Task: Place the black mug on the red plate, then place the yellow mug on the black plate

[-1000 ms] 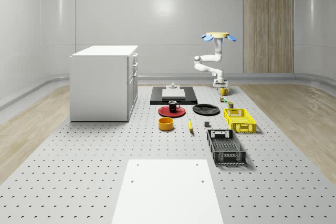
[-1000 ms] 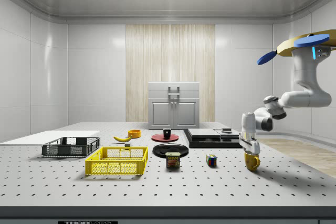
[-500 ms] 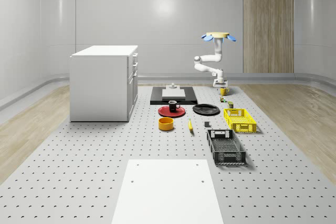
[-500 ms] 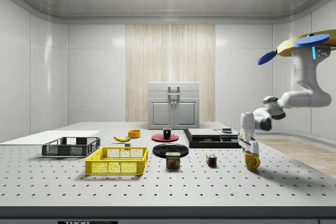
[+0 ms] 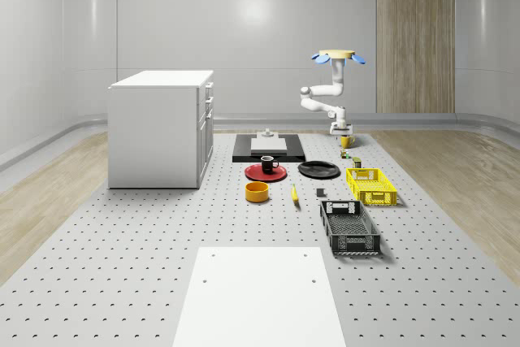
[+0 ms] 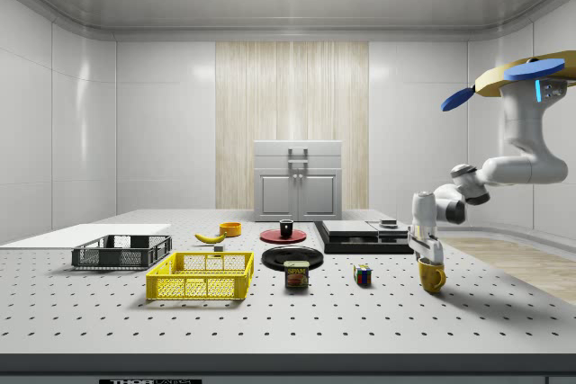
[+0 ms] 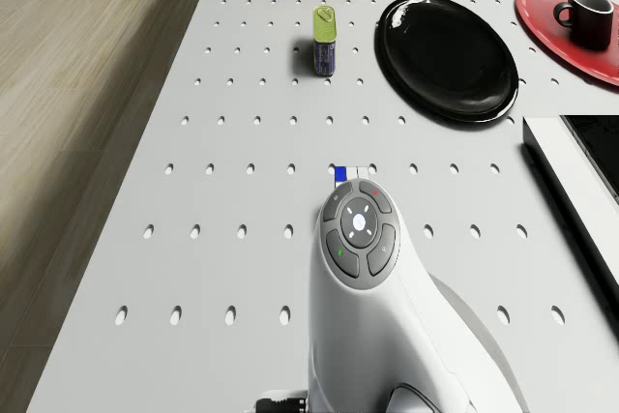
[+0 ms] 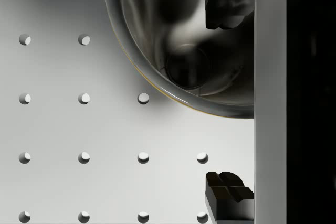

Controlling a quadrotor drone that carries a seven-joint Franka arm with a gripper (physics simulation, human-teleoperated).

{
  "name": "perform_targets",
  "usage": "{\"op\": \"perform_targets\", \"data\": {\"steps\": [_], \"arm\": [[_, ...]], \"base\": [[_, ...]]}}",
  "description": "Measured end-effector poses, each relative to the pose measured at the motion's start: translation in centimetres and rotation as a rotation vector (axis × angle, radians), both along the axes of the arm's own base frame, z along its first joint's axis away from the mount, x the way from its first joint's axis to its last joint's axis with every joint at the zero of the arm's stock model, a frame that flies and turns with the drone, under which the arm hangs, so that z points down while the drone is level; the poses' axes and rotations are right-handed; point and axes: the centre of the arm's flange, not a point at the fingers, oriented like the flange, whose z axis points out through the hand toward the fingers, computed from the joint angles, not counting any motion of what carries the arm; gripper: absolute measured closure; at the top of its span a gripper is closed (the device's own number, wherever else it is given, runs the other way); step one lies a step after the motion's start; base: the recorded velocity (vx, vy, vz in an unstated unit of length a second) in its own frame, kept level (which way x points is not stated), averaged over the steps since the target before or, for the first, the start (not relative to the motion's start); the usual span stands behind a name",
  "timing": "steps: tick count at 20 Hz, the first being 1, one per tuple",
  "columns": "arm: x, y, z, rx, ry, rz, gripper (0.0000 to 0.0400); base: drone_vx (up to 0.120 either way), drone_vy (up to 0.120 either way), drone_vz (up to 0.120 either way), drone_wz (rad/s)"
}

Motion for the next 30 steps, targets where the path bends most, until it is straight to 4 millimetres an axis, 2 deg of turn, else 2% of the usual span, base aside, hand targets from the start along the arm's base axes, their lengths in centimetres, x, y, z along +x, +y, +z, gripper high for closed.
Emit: {"op": "perform_targets", "data": {"steps": [3,4,6,8,11,17,19,24,30], "arm": [[0.0,0.0,-0.1,0.000,0.000,0.000,0.0000],[0.0,0.0,-0.1,0.000,0.000,0.000,0.0064],[0.0,0.0,-0.1,0.000,0.000,0.000,0.0153],[0.0,0.0,-0.1,0.000,0.000,0.000,0.0207],[0.0,0.0,-0.1,0.000,0.000,0.000,0.0251],[0.0,0.0,-0.3,0.000,0.000,0.000,0.0281],[0.0,0.0,-0.8,0.000,0.000,0.000,0.0285],[0.0,0.0,-2.7,0.000,0.000,0.000,0.0288],[0.0,0.0,-4.4,0.000,0.000,0.000,0.0290]], "base": [[0.000,0.000,0.000,0.000],[0.000,0.000,0.000,0.000],[0.000,0.000,0.000,0.000],[0.000,0.000,0.000,0.000],[0.000,0.000,0.000,0.000],[0.000,0.000,0.000,0.000],[0.000,0.000,0.000,0.000],[0.000,-0.008,0.112,0.000],[0.113,-0.120,0.093,0.000]]}}
